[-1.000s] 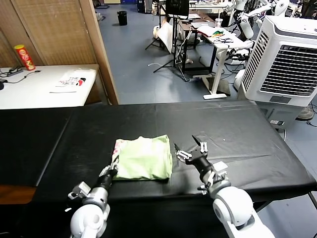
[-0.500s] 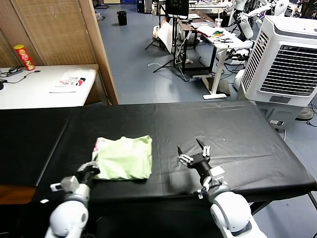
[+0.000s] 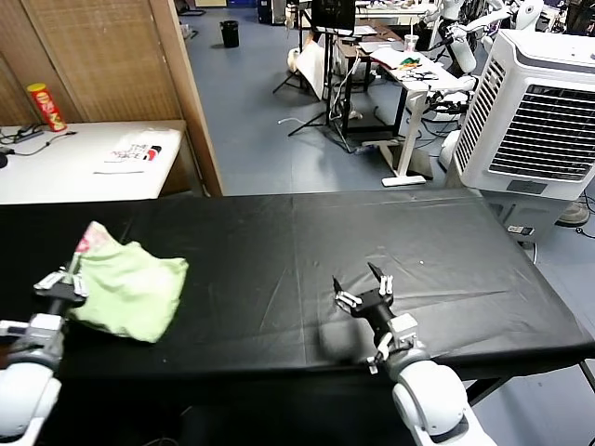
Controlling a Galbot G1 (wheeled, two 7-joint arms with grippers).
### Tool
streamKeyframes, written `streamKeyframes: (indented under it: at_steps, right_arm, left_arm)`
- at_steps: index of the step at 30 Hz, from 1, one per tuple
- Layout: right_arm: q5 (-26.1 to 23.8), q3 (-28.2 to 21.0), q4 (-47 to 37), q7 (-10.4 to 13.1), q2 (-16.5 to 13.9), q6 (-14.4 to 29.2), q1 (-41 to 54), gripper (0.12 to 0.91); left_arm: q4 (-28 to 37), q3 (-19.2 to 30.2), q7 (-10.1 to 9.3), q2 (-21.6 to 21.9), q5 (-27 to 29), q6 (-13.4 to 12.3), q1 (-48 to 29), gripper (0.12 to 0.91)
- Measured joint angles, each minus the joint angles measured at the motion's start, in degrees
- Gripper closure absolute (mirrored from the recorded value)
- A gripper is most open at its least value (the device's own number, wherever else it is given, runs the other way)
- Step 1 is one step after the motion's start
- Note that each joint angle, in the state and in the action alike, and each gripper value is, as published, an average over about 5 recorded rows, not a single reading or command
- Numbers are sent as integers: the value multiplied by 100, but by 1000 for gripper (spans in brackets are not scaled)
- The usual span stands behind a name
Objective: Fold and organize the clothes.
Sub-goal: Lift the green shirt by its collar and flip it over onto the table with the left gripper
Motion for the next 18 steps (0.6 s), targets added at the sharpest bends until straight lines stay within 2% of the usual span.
streamKeyframes:
  at_steps: [4,8,14,18]
  right_arm:
    - [-7,13,3,-7,9,10,-60,227]
    - [-10,87,63,-13,-5,-2,-145,227]
    - [-3,229,141,-30,10,-13,-311,227]
    - [84,302,208,-57,17,-63,-398,227]
  left_arm:
    - [-487,44,-20,-161,230,104,200,876]
    - [-1018,462,-147,-503,149,276,319,876]
    - [-1510,1668,-548,-1064,-620,582,173,876]
    - [-1490,2508,-616,-1489,-939,677,-106,876]
